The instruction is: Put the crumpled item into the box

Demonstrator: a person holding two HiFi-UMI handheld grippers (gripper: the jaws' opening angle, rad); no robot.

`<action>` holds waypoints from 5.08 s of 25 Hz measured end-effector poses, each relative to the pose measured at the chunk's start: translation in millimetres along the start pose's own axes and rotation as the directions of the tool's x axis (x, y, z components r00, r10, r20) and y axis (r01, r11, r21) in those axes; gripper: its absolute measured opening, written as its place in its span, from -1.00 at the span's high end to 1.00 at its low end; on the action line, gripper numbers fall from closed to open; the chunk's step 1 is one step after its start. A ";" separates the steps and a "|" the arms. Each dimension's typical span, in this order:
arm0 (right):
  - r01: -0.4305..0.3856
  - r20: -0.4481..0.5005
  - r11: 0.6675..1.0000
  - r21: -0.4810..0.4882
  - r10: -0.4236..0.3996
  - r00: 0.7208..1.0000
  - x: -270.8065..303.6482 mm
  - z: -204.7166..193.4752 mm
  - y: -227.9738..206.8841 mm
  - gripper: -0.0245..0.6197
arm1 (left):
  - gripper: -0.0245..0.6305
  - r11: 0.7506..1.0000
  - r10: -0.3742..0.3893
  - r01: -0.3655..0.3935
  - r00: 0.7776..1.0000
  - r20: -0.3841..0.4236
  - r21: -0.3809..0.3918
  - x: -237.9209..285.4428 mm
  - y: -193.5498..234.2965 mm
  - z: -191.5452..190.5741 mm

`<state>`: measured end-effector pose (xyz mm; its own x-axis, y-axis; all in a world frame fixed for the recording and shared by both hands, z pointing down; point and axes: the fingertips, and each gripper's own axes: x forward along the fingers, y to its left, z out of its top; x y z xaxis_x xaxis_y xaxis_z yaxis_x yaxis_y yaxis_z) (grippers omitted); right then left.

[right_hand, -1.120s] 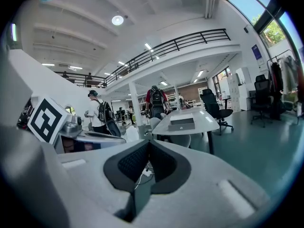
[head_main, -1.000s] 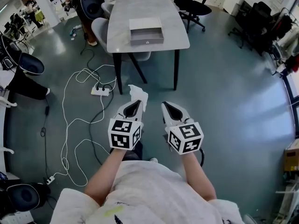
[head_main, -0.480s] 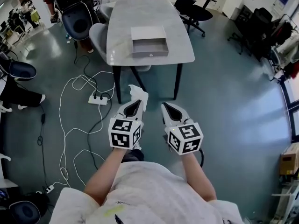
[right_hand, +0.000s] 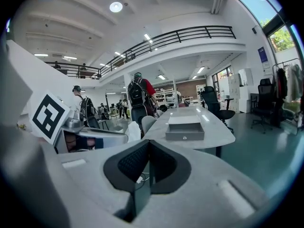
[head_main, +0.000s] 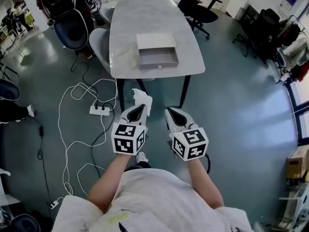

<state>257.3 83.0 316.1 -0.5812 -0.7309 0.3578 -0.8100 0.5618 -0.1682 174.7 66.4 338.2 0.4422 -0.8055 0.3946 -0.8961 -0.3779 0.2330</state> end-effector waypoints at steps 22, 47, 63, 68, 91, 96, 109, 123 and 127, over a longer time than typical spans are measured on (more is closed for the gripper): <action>0.012 0.001 1.000 0.001 -0.012 1.000 94.3 33.8 -25.4 0.91 | 0.88 1.000 -0.008 0.008 1.000 -0.004 -0.018 61.2 74.9 33.9; -0.146 -0.015 0.989 0.035 0.146 0.989 198.0 87.3 -188.1 0.91 | 0.88 0.989 0.144 -0.146 0.987 -0.076 -0.021 235.6 82.2 91.7; -0.199 -0.033 0.979 0.049 0.201 0.979 223.9 95.6 -256.8 0.91 | 0.88 0.977 0.208 -0.189 0.951 -0.228 0.104 320.1 85.0 82.1; -0.189 -0.044 0.980 0.057 0.191 0.981 233.9 93.1 -259.4 0.91 | 0.88 0.976 0.202 -0.164 0.928 -0.312 0.142 333.0 105.3 71.4; -0.048 -0.083 0.996 0.073 0.055 0.995 280.6 97.1 -262.9 0.91 | 0.88 0.957 0.037 0.129 0.835 -0.550 0.261 388.1 134.3 38.2; -0.016 -0.082 0.996 0.084 0.023 0.996 281.9 97.2 -269.1 0.91 | 0.88 0.944 -0.007 0.193 0.825 -0.565 0.269 398.0 130.1 37.2; 0.021 -0.083 0.994 0.105 -0.013 0.996 275.3 93.5 -275.4 0.91 | 0.87 0.946 -0.020 0.204 0.815 -0.579 0.254 399.5 127.1 30.5; -0.033 -0.096 0.997 0.075 0.040 0.995 272.4 95.6 -269.1 0.91 | 0.87 0.984 -0.059 0.129 0.892 -0.449 0.127 381.8 114.1 64.5; -0.059 -0.082 0.996 0.060 0.063 0.995 273.2 104.5 -264.2 0.91 | 0.87 0.991 -0.048 0.091 0.930 -0.364 0.103 370.0 113.8 87.2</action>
<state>304.3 -305.6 362.3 -0.6230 -0.6594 0.4208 -0.7778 0.5793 -0.2438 233.0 -314.4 433.2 0.4680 -0.5648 0.6797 -0.8513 -0.4945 0.1753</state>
